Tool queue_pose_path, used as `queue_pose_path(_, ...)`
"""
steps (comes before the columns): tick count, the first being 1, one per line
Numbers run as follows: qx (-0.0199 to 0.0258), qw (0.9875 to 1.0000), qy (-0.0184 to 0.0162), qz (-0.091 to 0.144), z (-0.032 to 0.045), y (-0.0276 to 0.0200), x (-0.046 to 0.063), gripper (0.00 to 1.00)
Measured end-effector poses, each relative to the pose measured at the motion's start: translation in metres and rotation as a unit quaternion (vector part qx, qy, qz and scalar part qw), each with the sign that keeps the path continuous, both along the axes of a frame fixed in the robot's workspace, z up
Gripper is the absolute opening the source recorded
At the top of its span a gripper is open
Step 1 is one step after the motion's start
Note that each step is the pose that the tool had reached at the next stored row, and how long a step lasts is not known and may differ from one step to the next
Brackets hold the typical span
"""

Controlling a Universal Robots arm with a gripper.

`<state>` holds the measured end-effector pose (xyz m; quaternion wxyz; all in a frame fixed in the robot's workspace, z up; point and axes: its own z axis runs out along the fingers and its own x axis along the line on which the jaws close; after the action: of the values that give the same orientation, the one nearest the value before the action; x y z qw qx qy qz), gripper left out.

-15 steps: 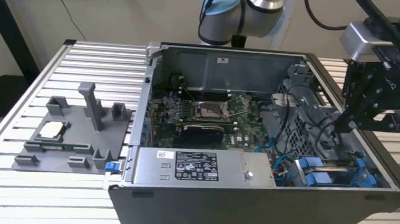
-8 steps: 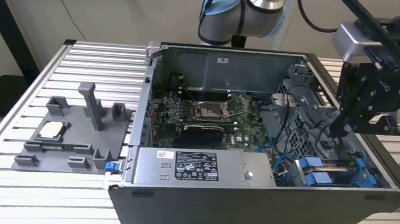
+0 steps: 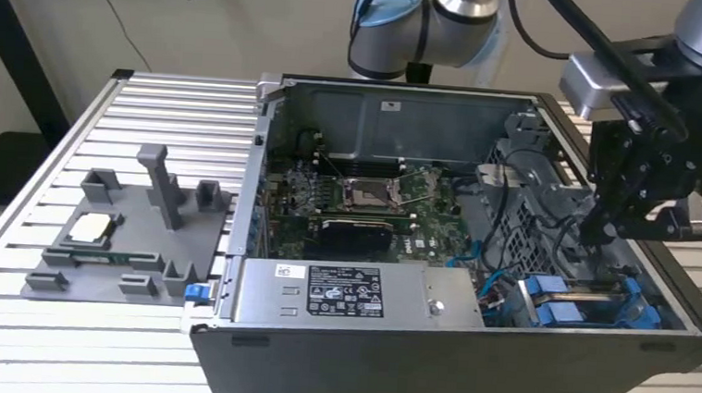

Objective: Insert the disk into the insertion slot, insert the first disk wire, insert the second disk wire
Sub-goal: 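Insert the second disk wire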

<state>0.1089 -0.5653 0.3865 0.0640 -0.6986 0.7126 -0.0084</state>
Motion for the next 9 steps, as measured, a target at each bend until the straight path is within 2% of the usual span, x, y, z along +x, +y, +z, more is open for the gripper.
queue_pose_path(1, 0.0000, 1.0000, -0.0054, 0.000, -0.0006, 0.0000, -0.002, 0.16)
queue_pose_path(4, 0.0000, 0.9998, -0.0187, 0.000, -0.0028, -0.0004, -0.007, 0.16)
queue_pose_path(7, 0.0000, 0.9996, -0.0297, 0.000, -0.0051, -0.0008, -0.012, 0.16)
queue_pose_path(9, 0.0000, 0.9992, -0.0392, 0.000, -0.0064, -0.0010, -0.013, 0.16)
